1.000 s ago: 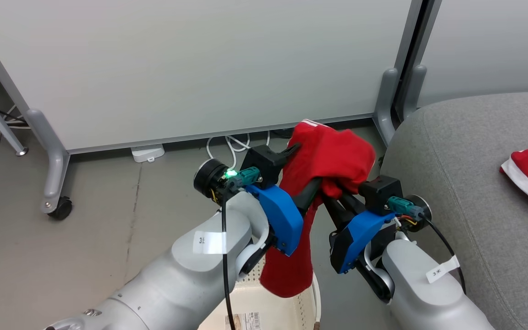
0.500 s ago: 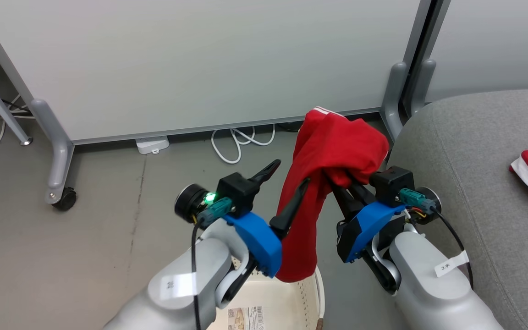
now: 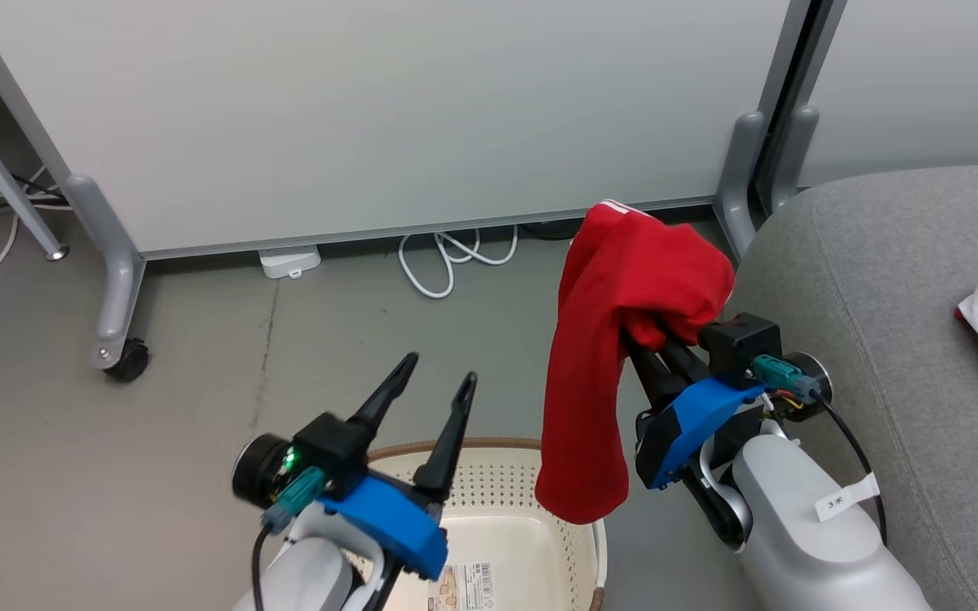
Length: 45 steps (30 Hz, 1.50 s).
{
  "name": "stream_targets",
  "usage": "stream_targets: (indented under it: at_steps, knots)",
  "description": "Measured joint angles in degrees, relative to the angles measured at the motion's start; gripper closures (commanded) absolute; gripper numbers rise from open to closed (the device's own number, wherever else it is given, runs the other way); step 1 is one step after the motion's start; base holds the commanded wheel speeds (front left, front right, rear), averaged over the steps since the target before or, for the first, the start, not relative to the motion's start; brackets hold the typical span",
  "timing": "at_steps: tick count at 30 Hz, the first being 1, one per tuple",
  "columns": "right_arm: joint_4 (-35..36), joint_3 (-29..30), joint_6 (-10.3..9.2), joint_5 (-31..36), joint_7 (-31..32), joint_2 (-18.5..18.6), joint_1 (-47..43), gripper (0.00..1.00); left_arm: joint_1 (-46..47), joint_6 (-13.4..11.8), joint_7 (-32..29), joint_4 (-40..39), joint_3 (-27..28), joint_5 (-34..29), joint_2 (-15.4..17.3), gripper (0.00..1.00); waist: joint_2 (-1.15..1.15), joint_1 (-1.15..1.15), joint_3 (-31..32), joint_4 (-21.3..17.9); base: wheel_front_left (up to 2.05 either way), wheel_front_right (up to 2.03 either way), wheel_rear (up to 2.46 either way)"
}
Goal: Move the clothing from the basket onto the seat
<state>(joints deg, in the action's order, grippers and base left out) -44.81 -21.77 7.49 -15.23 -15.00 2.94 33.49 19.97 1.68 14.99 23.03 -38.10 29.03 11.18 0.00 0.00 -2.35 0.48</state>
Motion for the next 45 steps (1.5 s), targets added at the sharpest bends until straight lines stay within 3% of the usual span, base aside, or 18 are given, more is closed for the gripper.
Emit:
stream_targets:
  at_steps: [12,28,45]
  knots:
    - [0.80,0.91,0.00,0.57,0.03,0.00,-1.87,1.00,-9.94,3.52,0.01,-5.30,11.44,-8.91,-1.07,0.00,0.00,0.00,0.66,0.69,0.00,0.00,0.00]
    - [1.71,0.96,0.00,0.56,0.54,0.00,-2.37,1.00,-13.18,5.46,0.01,-5.48,16.67,-12.96,-4.03,0.00,0.00,0.00,0.63,-0.23,0.00,0.00,0.00]
    - [2.54,2.36,0.00,0.63,0.45,-0.01,-1.92,1.00,-12.49,5.73,0.01,-5.90,16.69,-12.48,-4.27,0.00,0.00,0.00,-1.07,-10.27,0.00,0.00,0.00]
